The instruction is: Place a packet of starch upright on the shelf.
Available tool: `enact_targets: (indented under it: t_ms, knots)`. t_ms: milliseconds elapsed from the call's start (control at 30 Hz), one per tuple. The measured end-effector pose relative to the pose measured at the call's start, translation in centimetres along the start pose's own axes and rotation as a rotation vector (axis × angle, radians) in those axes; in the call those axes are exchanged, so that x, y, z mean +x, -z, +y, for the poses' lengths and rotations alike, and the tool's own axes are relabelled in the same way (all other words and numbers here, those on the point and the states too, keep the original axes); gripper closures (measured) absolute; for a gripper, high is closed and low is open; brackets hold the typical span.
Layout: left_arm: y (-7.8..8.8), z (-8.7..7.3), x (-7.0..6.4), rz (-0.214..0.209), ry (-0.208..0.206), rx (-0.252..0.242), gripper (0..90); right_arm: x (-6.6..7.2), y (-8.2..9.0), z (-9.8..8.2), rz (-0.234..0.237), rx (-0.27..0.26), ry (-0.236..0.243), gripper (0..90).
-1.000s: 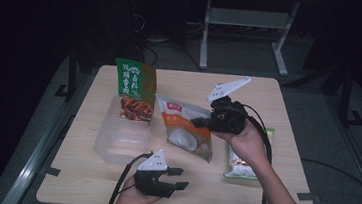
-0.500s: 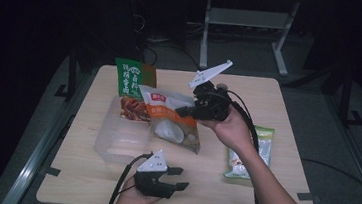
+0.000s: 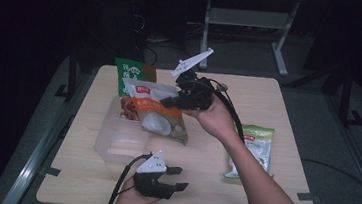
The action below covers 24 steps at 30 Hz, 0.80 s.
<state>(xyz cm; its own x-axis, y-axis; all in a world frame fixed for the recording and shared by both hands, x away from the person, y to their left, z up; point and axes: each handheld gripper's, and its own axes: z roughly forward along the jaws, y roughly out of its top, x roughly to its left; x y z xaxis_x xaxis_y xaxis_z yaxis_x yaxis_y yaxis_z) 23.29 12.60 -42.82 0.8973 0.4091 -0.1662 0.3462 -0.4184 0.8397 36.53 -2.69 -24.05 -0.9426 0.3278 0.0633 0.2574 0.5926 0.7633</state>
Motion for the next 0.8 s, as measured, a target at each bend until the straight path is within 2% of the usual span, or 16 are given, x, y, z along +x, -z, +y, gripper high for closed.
enact_targets:
  t_ms: [133,333,500,800]
  knots:
    - [0.3,0.0,0.1,0.012,-0.006,-0.014,46.2,0.2,-1.0,1.1,0.011,0.002,0.005,90.0]
    - [0.4,0.0,0.2,0.019,-0.026,-0.006,45.9,0.2,-2.3,2.3,0.026,-0.008,0.01,90.0]
    - [0.4,-0.1,0.0,0.015,-0.019,-0.023,45.6,-0.2,-3.7,3.1,0.022,-0.001,0.015,90.0]
    - [0.5,-0.1,0.1,0.017,-0.006,-0.039,45.1,-0.8,-5.4,3.9,0.022,-0.009,-0.008,90.0]
